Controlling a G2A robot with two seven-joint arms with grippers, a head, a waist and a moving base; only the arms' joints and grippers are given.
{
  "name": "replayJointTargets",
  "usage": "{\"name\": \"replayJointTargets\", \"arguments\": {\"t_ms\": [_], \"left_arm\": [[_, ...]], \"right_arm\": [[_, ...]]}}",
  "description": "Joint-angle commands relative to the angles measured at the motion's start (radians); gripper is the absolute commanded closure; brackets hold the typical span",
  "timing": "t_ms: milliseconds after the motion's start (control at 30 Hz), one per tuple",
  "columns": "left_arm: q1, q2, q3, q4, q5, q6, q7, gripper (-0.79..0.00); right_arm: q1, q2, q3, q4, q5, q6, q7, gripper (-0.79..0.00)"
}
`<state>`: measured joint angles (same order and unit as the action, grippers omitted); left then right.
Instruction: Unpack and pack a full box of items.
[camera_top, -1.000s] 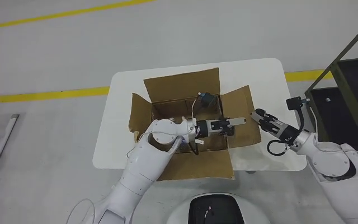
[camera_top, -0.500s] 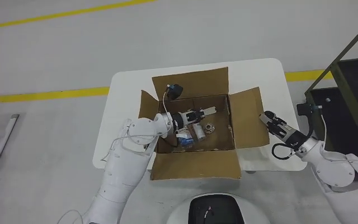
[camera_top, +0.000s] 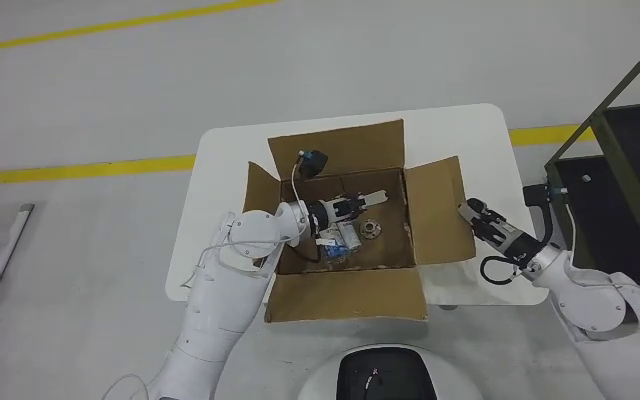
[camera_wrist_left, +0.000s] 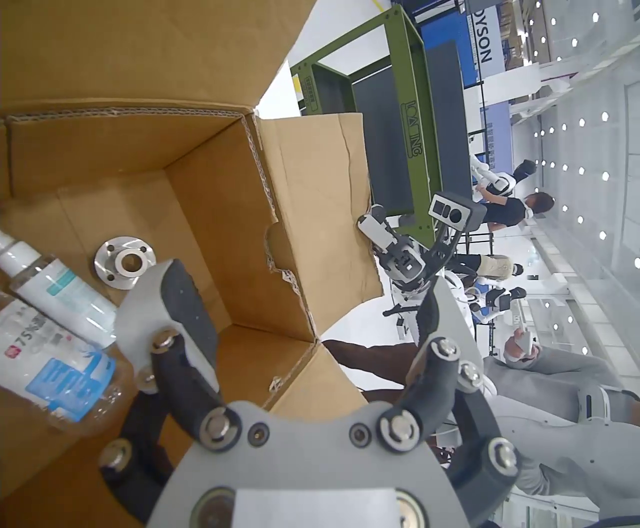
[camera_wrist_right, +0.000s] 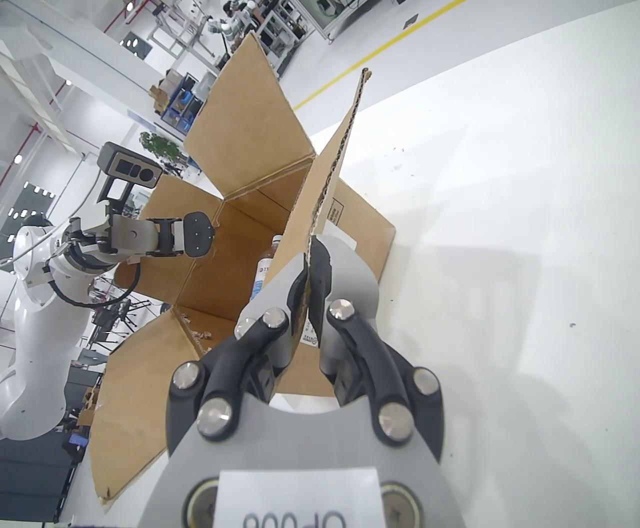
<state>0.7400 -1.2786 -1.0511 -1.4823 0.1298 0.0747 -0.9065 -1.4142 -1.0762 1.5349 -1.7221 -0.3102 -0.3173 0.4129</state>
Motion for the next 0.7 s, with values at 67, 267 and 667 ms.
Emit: {"name": "replayJointTargets", "arguments": {"t_ms": [67,267,667], "left_arm": [[0.004,0.006,0.013,-0.011,0.094,0.013,0.008,-0.785],[-0.003,0.018,0.052,0.003,0.334,0.145,-0.047,-0.785],[-0.060,0.020,0.168,0.028,0.697,0.354,-0.183,-0.785]], "right_arm": [[0.001,0.000,0.001,0.005,-0.003,-0.001,-0.003,0.000],[0.001,0.000,0.002,0.012,-0.006,-0.005,-0.003,0.000],[0.001,0.000,0.004,0.013,-0.009,-0.013,-0.001,0.000]]}}
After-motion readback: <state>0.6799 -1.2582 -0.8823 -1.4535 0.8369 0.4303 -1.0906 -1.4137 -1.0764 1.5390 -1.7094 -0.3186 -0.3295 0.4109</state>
